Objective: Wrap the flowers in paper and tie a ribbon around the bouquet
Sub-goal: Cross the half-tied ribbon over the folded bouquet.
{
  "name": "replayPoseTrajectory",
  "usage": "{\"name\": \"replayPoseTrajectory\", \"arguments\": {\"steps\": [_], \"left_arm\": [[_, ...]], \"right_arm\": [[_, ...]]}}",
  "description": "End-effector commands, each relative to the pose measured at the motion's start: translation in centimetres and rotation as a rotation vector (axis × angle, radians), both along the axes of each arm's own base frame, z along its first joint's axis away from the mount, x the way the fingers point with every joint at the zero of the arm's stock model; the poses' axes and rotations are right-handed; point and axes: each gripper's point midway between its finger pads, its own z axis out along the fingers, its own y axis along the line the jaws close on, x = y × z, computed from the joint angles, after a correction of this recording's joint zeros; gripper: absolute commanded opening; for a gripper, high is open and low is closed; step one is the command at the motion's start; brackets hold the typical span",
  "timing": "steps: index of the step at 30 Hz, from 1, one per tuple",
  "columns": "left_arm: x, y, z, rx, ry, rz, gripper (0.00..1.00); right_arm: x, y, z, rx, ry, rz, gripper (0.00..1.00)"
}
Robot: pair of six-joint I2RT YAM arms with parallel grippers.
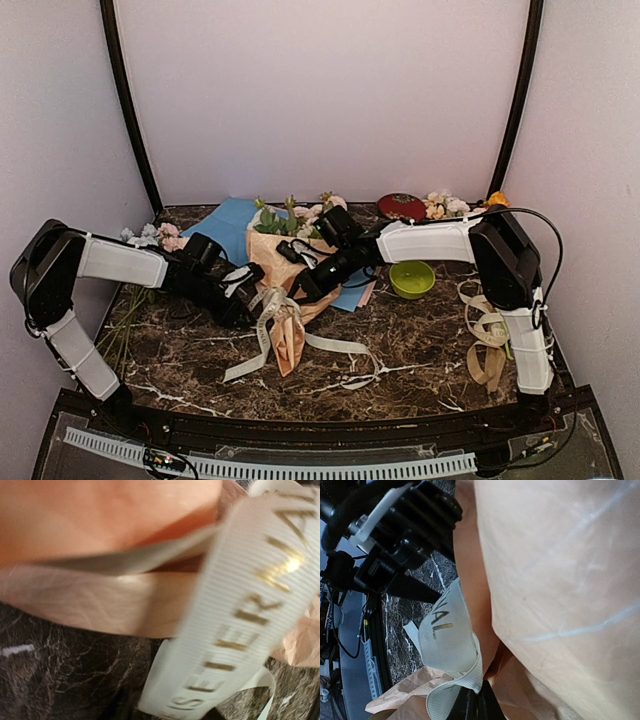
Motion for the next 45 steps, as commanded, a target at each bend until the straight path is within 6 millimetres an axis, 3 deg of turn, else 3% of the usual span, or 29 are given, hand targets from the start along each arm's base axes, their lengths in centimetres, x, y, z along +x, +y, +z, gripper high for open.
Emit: {"name": "replayPoseTrajectory", "arguments": {"steps": [1,2,4,9,19,24,27,28,30,32,35,40,42,45], "left_arm": [[0.5,-0.7,1.5,-0.027,-0.023,-0.027,0.21],[0.5,-0.7,1.7,-0.027,-0.030,-0.023,0.08],[0.9,-0.3,2.4,-0.018,-0.058,0.009,0.00],[1.5,1.3,3.4,0.043,-0.096,0.098,0.00],[0.9,3.2,2.2,0.144,-0.060,0.145,0.00],[0.5,2.9,2.8,0.121,-0.071,0.111,0.00],[0.0,1.8,4.0,0.055,-0.089,0.065,0.00],[-0.1,1.5,4.6,0.034,-0.111,0.051,0.04],[0.1,1.1,6.1,-0.005,-0.173,0.045,0.29],[0.7,0.8,8.1,-0.052,-0.257,0.054,0.45],[0.4,0.0,11.0,-0.115,-0.396,0.015,0.51],[-3.5,-4.2,13.8,-0.151,-0.699,-0.283,0.53],[-2.8,-5.0,15.0,-0.215,-0.739,-0.252,0.59],[-1.6,-6.4,14.4,-0.220,-0.706,-0.266,0.64]], "right_arm": [[0.1,0.5,2.1,0.020,-0.027,-0.003,0.04],[0.2,0.3,1.9,0.002,-0.031,-0.014,0.03],[0.6,-0.1,1.8,-0.027,-0.045,-0.036,0.00],[1.6,-0.8,2.5,-0.074,-0.079,-0.101,0.00],[2.9,-2.6,4.0,-0.147,-0.135,-0.239,0.00],[2.9,-3.0,4.2,-0.175,-0.152,-0.266,0.00],[2.2,-2.2,4.8,-0.171,-0.171,-0.235,0.00],[1.9,-1.9,4.8,-0.167,-0.171,-0.225,0.00],[2.0,-1.6,4.9,-0.167,-0.170,-0.234,0.00],[2.3,-1.6,4.8,-0.179,-0.165,-0.256,0.00],[2.3,-1.6,4.8,-0.179,-0.140,-0.279,0.00],[1.8,-1.5,4.2,-0.194,-0.106,-0.292,0.00],[1.7,-1.5,4.2,-0.195,-0.095,-0.304,0.00],[1.6,-1.2,4.4,-0.184,-0.093,-0.308,0.00]]}}
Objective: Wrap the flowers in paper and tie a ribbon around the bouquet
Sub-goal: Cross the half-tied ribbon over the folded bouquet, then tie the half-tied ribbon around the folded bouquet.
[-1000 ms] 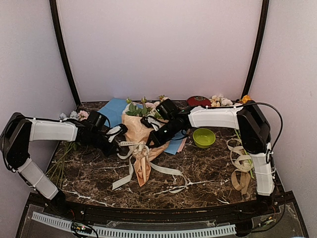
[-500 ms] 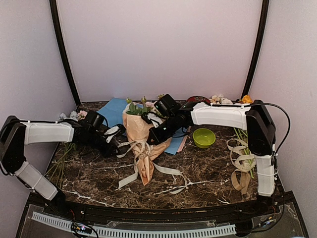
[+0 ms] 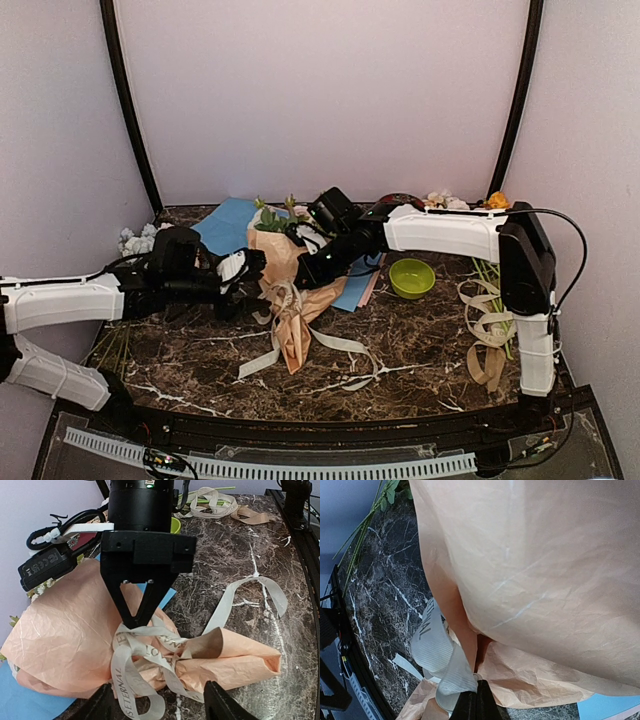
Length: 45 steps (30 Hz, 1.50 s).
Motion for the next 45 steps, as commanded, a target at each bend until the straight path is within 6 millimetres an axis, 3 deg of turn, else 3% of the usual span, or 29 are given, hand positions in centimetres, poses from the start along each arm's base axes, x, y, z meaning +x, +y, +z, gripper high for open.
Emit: {"name": "replayPoseTrajectory", "arguments": {"steps": [1,4,12,15,21,26,33,42,45], "left_arm": [[2.7,-2.1,0.6,-0.027,-0.080,-0.027,0.66],[4.8,-3.0,0.2,-0.001,-0.112,-0.007,0.68],[6.4,-4.8,-2.3,0.057,-0.064,-0.056,0.61],[6.2,-5.1,-2.6,0.045,-0.054,-0.069,0.49],[5.5,-5.1,-3.5,0.063,-0.030,-0.102,0.14],[5.2,-4.9,-3.8,0.072,-0.031,-0.112,0.00],[5.0,-4.6,-3.8,0.069,-0.051,-0.111,0.00],[5.0,-4.4,-3.9,0.070,-0.060,-0.101,0.00],[5.0,-4.4,-4.0,0.070,-0.063,-0.099,0.00]], "right_arm": [[-0.1,0.9,1.2,0.032,-0.006,-0.018,0.00],[-0.4,1.0,1.4,0.039,-0.004,-0.006,0.00],[-1.1,1.0,1.5,0.069,0.008,0.014,0.00],[-1.2,1.1,1.5,0.081,0.010,0.023,0.00],[-1.2,1.1,1.2,0.084,0.012,0.033,0.00],[-1.0,1.0,1.2,0.099,0.024,0.034,0.03],[-1.2,0.6,0.8,0.105,0.049,0.032,0.16],[-1.3,-0.2,0.5,0.092,0.061,0.021,0.18],[-1.3,-0.6,0.2,0.086,0.064,0.010,0.22]]}}
